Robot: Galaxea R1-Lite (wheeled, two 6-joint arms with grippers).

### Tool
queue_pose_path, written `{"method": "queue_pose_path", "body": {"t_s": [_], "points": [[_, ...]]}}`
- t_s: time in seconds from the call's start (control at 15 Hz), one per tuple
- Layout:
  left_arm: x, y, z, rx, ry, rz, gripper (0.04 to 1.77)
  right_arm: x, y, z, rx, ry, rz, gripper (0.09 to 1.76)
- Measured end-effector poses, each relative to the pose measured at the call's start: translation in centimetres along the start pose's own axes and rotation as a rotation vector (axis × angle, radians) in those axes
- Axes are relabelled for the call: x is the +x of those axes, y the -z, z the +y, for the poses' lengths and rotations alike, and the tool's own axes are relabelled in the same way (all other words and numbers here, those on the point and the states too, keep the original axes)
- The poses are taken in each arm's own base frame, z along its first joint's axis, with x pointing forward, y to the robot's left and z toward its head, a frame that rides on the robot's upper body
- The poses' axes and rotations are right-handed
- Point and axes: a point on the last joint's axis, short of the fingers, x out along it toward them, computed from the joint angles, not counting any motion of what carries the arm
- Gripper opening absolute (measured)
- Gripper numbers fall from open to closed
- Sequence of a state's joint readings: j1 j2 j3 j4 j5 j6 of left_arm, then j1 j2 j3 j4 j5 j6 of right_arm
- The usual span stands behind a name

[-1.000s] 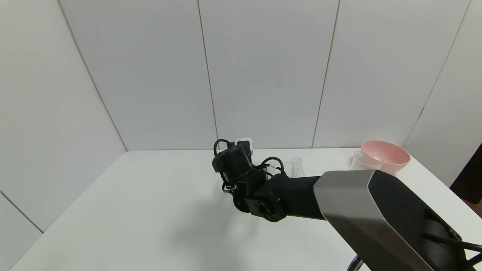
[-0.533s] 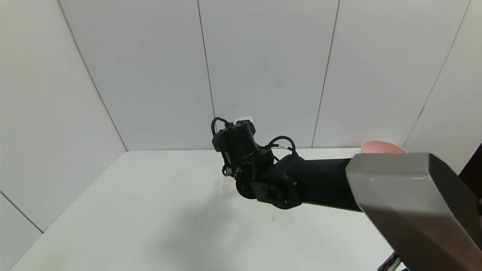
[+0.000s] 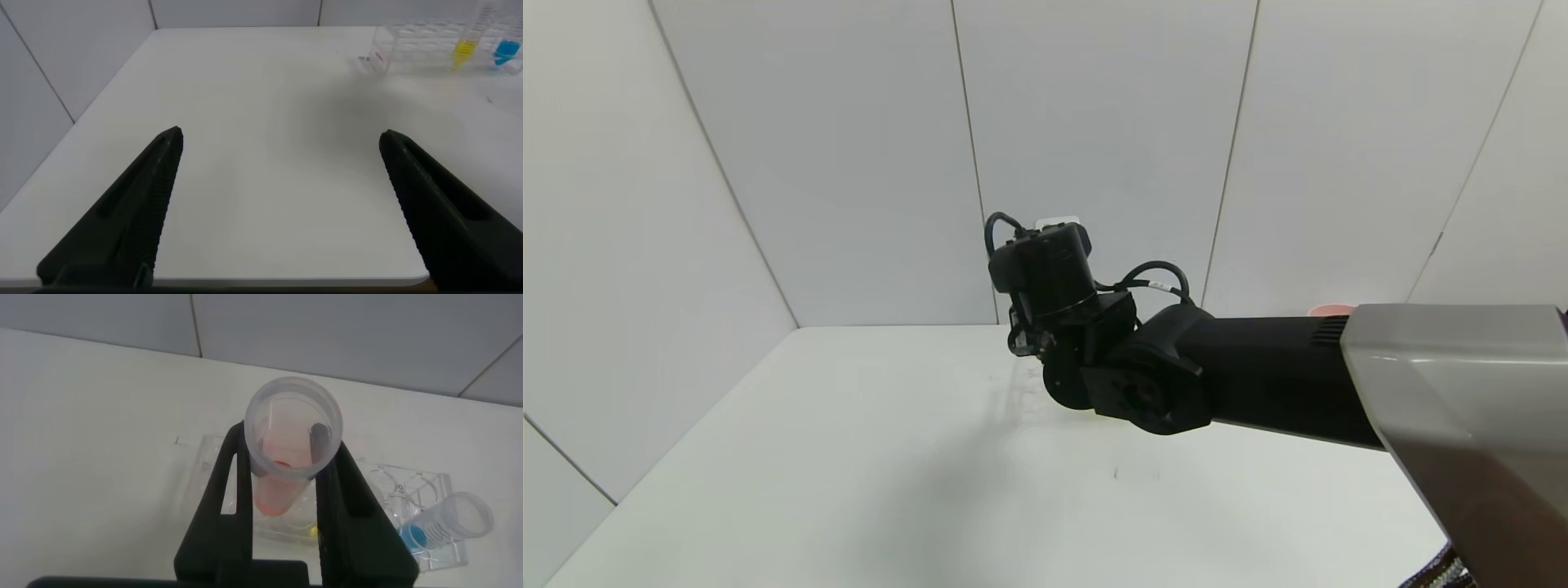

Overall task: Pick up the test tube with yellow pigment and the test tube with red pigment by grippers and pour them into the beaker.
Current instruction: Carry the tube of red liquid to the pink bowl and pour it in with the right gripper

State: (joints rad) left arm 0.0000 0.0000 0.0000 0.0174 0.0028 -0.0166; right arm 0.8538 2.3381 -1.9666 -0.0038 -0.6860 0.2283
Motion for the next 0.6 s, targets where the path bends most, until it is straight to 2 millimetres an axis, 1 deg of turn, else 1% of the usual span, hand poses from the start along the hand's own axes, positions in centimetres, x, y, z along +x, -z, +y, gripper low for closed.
{"method": "queue_pose_path", "body": {"t_s": [0.07, 0.2, 0.33, 0.47, 0.6], "points": [[0.0, 0.0, 0.0, 0.0, 0.0, 0.0, 1.72, -0.1, 0.1, 0.0, -0.003, 0.0, 0.003, 0.5], [0.0, 0.0, 0.0, 0.0, 0.0, 0.0, 1.72, -0.4, 0.9, -0.3, -0.031, -0.018, 0.041, 0.5], [0.0, 0.0, 0.0, 0.0, 0.0, 0.0, 1.72, -1.3, 1.8, -1.1, -0.063, -0.079, 0.104, 0.5], [0.0, 0.0, 0.0, 0.0, 0.0, 0.0, 1.72, -3.1, 2.1, -2.9, -0.083, -0.144, 0.162, 0.5], [0.0, 0.0, 0.0, 0.0, 0.0, 0.0, 1.72, -5.1, 2.0, -5.6, -0.101, -0.223, 0.217, 0.5]]}}
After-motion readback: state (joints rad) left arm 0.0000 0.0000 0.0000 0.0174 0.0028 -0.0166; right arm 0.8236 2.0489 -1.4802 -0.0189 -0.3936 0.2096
